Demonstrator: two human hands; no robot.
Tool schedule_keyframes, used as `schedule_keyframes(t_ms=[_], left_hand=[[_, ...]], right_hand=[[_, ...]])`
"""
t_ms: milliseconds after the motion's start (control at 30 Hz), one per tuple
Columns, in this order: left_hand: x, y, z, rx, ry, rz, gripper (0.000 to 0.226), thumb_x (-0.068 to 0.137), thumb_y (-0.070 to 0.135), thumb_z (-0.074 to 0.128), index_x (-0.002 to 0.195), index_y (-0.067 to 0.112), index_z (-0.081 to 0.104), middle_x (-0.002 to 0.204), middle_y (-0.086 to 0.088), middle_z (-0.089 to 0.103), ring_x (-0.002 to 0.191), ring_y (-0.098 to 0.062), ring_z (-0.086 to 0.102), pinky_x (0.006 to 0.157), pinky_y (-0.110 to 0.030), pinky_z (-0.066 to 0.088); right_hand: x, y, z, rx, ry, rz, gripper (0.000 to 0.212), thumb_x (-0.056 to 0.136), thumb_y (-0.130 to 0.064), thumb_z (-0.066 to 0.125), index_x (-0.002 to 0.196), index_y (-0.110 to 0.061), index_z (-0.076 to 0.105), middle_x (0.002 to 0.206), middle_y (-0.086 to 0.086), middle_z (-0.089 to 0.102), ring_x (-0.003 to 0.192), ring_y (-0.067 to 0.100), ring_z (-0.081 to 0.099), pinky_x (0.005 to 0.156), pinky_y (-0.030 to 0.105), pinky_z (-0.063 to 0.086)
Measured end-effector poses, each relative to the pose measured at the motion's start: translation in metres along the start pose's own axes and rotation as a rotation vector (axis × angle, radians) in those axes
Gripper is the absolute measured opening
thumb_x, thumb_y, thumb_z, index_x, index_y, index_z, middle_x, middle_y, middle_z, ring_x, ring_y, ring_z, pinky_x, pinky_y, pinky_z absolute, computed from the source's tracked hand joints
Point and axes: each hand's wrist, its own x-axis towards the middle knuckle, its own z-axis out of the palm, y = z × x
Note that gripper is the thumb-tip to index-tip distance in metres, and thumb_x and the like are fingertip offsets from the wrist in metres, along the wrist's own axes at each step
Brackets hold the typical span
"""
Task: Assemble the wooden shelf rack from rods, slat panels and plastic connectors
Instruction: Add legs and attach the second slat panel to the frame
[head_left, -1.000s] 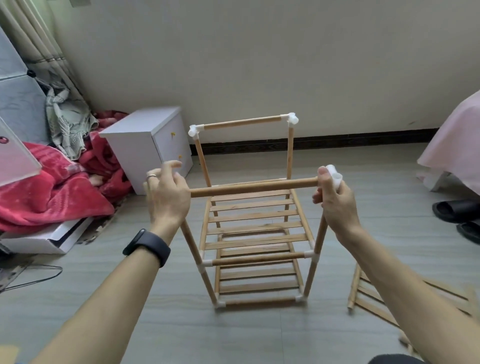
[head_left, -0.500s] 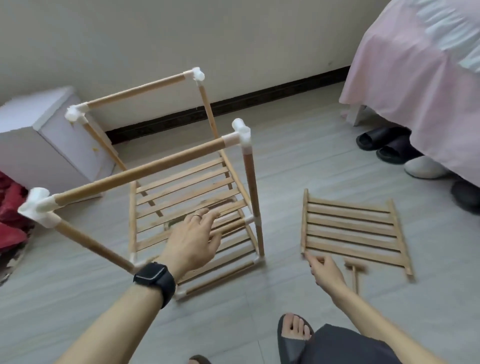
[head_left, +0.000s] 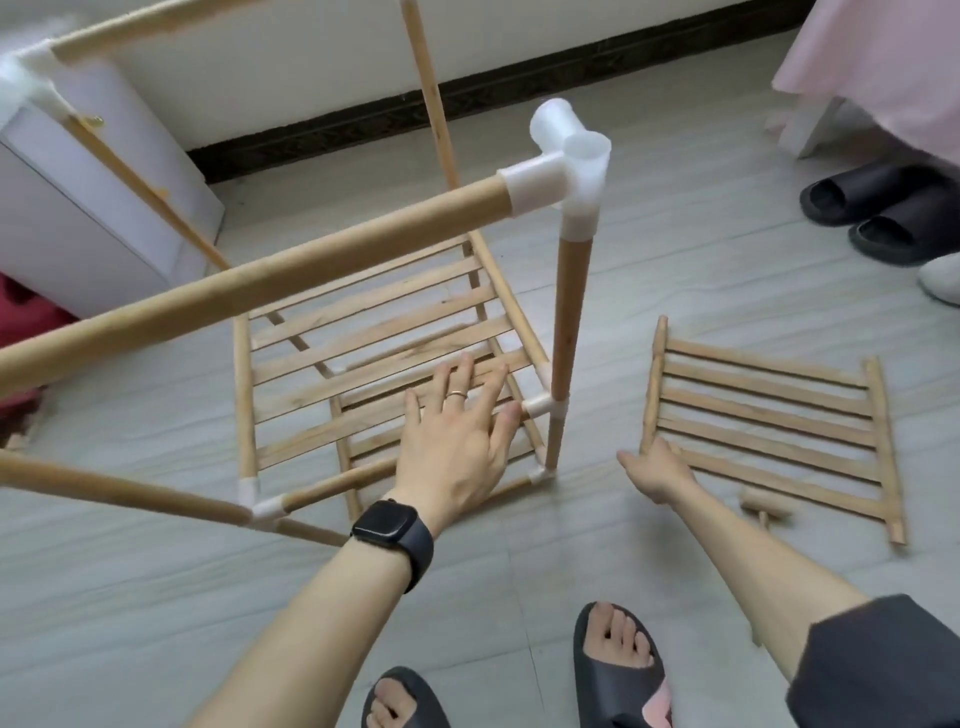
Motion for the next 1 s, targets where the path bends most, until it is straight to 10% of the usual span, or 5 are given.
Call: schedule_keyframes(t_ms=[200, 600, 833, 1000], left_hand=[[0.0, -0.003, -0.001, 0.015, -0.028, 0.015, 0.06, 0.101, 0.065, 0.007, 0.158, 0.046, 0.001, 0.169, 0.003, -0.004, 0.156, -0.023, -0.01, 0.124, -0.057, 0.0], [-0.019, -0.001, -0.021, 0.053, -0.192, 0.005, 0.062, 0.099, 0.068, 0.008, 0.157, 0.049, -0.001, 0.17, 0.002, -0.002, 0.156, -0.022, -0.007, 0.125, -0.055, 0.005], [-0.051, 0.046, -0.113, 0.112, -0.189, 0.06, 0.04, 0.102, 0.049, 0.044, 0.125, 0.024, 0.065, 0.125, -0.001, 0.061, 0.107, -0.017, 0.06, 0.09, -0.036, 0.053], [-0.088, 0.101, -0.188, -0.21, -0.233, 0.195, 0.042, 0.101, 0.054, 0.047, 0.121, 0.024, 0.068, 0.102, 0.014, 0.068, 0.094, -0.003, 0.063, 0.087, -0.028, 0.052]], right_hand=[[0.012, 0.006, 0.012, -0.275, 0.062, 0.011, 0.059, 0.095, -0.019, 0.058, 0.143, 0.004, 0.03, 0.143, 0.024, 0.029, 0.121, 0.048, 0.054, 0.099, 0.046, 0.049], [-0.055, 0.01, -0.047, -0.051, 0.229, -0.205, 0.041, 0.099, -0.044, 0.045, 0.129, -0.021, 0.06, 0.121, 0.013, 0.069, 0.112, 0.042, 0.061, 0.088, 0.042, 0.047], [-0.154, -0.018, -0.124, 0.389, 0.552, -0.513, 0.036, 0.093, -0.054, 0.048, 0.075, -0.023, 0.052, 0.062, -0.007, 0.057, 0.057, 0.013, 0.055, 0.051, 0.031, 0.037], [-0.23, -0.053, -0.15, 0.335, 0.759, -0.861, 0.026, 0.099, -0.037, 0.059, 0.076, -0.027, 0.049, 0.064, -0.01, 0.052, 0.068, 0.007, 0.055, 0.054, 0.014, 0.036]])
